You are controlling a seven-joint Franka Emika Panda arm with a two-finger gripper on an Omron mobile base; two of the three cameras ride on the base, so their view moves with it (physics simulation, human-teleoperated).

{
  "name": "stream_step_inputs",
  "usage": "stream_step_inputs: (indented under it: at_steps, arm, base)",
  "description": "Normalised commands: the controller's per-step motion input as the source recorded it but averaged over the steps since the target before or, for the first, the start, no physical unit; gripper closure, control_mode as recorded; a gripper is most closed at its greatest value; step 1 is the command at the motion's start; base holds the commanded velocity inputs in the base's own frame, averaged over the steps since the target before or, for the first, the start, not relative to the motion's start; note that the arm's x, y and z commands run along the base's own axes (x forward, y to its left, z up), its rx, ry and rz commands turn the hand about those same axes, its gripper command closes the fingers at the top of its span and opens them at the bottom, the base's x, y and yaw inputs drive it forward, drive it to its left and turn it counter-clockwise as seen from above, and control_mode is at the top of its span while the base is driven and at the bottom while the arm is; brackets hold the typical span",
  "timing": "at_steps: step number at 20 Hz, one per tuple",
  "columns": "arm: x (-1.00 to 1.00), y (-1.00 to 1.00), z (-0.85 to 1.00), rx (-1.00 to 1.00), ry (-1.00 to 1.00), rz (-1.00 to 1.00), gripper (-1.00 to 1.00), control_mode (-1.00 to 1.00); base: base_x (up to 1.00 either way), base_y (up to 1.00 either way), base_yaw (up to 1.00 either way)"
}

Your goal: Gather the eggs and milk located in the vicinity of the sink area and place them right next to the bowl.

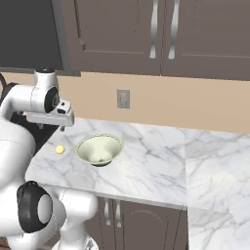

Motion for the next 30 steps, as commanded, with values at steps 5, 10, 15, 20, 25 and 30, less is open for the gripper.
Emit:
stream_step_inputs:
  at_steps: [5,10,15,20,25,30]
  arm:
    - [0.00,0.29,-0.43,-0.01,-0.01,-0.08,-1.00,-1.00]
    - [0.00,0.29,-0.84,-0.01,0.00,-0.07,-1.00,-1.00]
    - [0.03,0.12,-0.74,0.00,0.00,-0.04,-1.00,-1.00]
    - [0.33,0.02,-0.11,0.00,0.07,0.00,-1.00,-1.00]
    - [0.43,0.00,0.12,-0.02,0.22,0.00,-1.00,-1.00]
    - [0.20,0.21,0.15,-0.07,0.21,0.00,-1.00,-1.00]
  base:
    - [0.00,0.00,0.00]
    - [0.00,0.00,0.00]
    - [0.00,0.00,0.00]
    - [0.00,0.00,0.00]
    - [0.00,0.00,0.00]
    - [0.00,0.00,0.00]
